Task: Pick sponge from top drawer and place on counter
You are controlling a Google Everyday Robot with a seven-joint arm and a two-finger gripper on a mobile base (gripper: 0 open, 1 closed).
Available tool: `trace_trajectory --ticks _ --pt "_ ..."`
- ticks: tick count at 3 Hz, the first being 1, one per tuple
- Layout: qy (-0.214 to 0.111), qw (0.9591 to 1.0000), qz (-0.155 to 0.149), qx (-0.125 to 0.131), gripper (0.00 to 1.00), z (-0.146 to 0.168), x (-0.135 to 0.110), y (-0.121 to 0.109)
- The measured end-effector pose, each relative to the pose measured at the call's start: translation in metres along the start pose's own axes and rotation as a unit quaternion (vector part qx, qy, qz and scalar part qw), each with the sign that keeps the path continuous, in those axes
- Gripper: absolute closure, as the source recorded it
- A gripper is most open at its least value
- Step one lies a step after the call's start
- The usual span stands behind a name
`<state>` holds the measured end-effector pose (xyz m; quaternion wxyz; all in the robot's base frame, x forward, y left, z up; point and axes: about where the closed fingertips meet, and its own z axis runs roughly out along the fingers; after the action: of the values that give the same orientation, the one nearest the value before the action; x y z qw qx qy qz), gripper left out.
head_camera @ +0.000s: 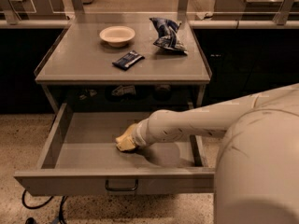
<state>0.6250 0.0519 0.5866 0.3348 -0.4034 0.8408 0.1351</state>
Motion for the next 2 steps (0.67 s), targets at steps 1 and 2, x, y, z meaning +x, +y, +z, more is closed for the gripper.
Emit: trace_trajectory --ticks 1,2 --pt "0.000 1.0000 0.000 0.000 1.00 -0.002 -0.001 0.000" --pt "-0.025 0.9996 -0.002 0.010 1.00 -0.046 -0.039 -0.009"
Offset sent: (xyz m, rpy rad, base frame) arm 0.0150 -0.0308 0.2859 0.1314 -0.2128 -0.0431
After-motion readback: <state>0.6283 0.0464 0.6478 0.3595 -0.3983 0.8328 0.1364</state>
